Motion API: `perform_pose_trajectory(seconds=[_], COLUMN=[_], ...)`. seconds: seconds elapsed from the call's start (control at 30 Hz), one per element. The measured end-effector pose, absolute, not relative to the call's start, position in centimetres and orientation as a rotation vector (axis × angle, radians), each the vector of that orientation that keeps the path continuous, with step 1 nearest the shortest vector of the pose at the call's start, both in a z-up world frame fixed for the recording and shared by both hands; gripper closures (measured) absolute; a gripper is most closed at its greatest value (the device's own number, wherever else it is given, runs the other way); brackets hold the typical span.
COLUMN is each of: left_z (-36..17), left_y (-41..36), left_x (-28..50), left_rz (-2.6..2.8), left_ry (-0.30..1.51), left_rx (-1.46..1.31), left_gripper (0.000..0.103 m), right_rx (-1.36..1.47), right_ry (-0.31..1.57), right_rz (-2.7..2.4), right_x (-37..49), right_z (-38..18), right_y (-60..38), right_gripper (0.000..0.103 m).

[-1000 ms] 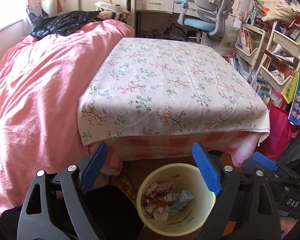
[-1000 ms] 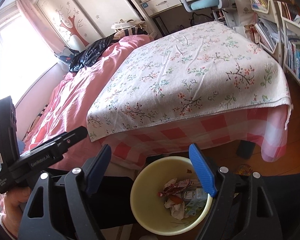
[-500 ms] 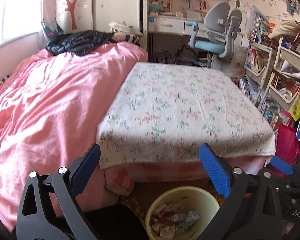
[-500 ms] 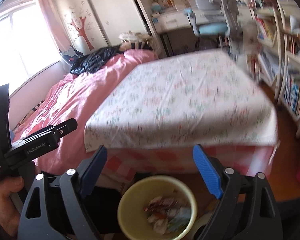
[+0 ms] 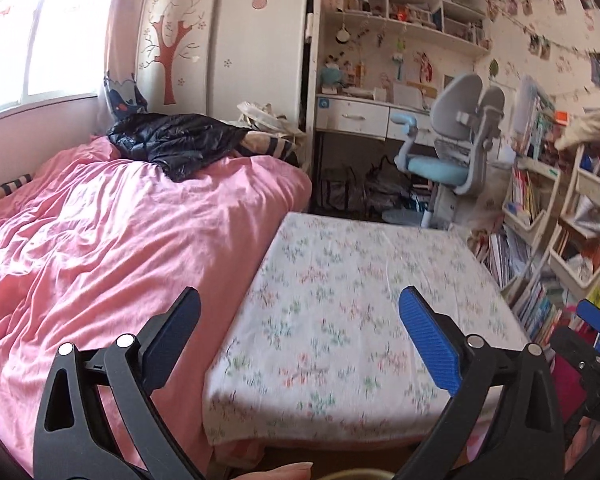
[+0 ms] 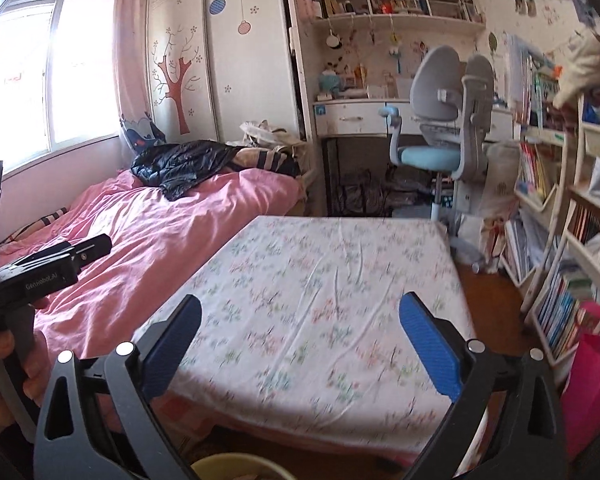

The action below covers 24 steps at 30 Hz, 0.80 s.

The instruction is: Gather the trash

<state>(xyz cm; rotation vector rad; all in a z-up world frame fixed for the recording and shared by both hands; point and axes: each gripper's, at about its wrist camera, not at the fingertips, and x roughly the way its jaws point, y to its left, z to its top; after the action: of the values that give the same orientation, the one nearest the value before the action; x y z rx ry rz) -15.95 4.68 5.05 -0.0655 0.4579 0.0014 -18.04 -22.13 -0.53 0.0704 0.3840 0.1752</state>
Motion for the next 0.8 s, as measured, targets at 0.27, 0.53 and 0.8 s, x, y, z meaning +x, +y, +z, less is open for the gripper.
perform_pose_trajectory(seconds=[0.27,0.53,0.8], left_z=[4.5,3.9,3.4], left_y=[3.9,3.3,3.1], left_x=[-11.3,-8.8,-8.5], left_rz=[0.01,0.016,0.003], left_ry=[0.446,0.444,0.451], left_rx=[-0.051,-0.031,-0.037], left_gripper=[0.007,0.007,0.007], right_rx=[0.096,0.107,0.083], right_ry=[0.412,0.421,0.449], right_rz=[0.144,0.132,0.139], right_x=[-14.6,-12.4,-12.1], right_z=[-1.7,-2.0,-2.5], right_y=[-22.9,-22.7,-22.1], right_gripper=[0.008,0.008,0.008])
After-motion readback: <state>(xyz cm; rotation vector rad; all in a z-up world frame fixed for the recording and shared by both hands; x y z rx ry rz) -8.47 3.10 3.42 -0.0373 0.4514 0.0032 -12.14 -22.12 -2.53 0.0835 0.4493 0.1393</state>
